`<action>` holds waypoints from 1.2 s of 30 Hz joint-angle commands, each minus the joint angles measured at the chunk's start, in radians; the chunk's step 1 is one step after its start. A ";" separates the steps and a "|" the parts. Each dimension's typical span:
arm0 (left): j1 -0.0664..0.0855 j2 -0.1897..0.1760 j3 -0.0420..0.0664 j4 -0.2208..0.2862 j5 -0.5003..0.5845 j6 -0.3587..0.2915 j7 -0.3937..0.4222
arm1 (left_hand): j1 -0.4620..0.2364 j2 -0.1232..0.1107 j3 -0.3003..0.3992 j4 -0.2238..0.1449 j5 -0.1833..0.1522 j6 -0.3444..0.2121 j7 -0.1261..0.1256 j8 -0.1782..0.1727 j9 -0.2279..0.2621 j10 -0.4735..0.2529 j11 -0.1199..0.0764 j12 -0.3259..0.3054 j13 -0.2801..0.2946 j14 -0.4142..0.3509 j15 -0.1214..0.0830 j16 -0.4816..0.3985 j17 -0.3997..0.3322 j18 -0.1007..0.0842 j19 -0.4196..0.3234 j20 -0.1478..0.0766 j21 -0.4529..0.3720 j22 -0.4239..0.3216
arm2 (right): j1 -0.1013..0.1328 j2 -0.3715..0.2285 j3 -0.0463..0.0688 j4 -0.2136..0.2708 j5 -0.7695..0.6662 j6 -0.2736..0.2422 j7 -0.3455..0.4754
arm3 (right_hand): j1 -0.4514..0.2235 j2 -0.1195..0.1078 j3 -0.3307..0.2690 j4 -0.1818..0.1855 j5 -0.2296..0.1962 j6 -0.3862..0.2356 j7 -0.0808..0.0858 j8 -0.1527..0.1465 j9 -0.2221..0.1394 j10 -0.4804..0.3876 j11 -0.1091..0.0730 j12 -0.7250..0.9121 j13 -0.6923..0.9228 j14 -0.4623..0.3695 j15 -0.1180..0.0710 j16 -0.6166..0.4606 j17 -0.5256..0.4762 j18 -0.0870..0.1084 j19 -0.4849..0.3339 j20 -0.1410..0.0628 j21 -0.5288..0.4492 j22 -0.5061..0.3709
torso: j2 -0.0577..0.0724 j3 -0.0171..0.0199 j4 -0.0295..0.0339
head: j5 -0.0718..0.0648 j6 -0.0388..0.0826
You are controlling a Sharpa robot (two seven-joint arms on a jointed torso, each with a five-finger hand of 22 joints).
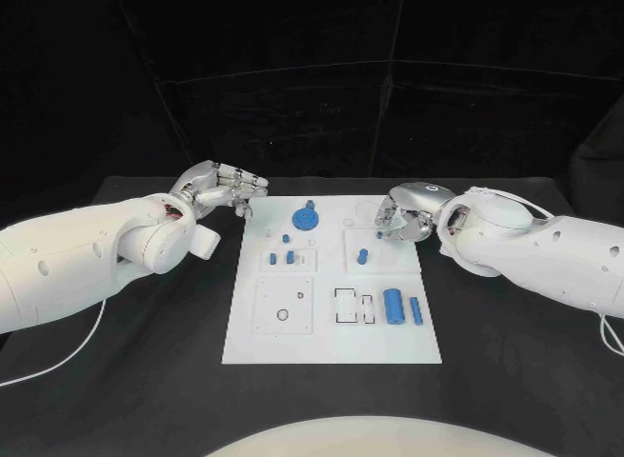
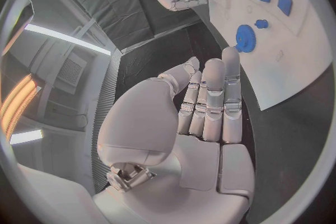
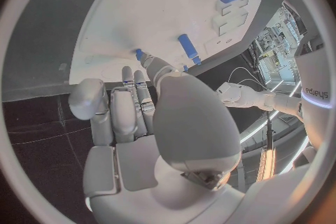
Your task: Assemble the parts on the task board
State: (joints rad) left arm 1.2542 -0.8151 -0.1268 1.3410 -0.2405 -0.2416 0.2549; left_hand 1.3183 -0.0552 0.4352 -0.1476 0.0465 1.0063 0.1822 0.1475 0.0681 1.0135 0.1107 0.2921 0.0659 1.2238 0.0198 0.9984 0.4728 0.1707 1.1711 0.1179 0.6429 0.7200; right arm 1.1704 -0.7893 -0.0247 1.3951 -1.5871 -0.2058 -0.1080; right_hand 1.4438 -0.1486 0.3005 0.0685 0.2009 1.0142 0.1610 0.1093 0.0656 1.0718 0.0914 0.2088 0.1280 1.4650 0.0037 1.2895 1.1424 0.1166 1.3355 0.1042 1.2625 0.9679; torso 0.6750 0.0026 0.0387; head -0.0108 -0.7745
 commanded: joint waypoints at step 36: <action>0.002 -0.015 0.000 0.035 0.127 -0.010 0.114 | -0.012 0.010 0.014 0.004 0.005 0.018 -0.004 0.017 0.002 0.016 -0.003 0.020 0.002 -0.015 -0.001 -0.013 -0.021 0.013 -0.010 0.000 -0.022 -0.015 | -0.023 0.052 0.000 -0.018 -0.149 0.055 -0.052 | -0.001 0.049 0.211 -0.085 -0.127 0.134 -0.028 0.005 0.010 0.137 -0.031 -0.002 -0.054 0.032 -0.025 0.002 -0.003 -0.013 0.025 -0.018 0.029 0.049 | 0.001 0.0033 -0.0037 | -0.008 -0.012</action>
State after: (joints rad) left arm 1.2541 -0.8295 -0.1273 1.3734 -0.1210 -0.2532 0.3452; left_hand 1.3103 -0.0472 0.4434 -0.1447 0.0465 1.0171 0.1786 0.1592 0.0690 1.0223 0.1089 0.3061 0.0665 1.2167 0.0198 0.9904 0.4533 0.1701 1.1643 0.1174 0.6241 0.7060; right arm 1.1544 -0.7385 -0.0193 1.3763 -1.6958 -0.1587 -0.1474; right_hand 1.4502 -0.1045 0.5073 -0.0170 0.0773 1.1407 0.1323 0.1090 0.0741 1.1974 0.0659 0.2056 0.0731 1.4669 -0.0129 1.2920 1.1411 0.1166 1.3568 0.0887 1.2856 1.0161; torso 0.6765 0.0061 0.0350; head -0.0166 -0.7854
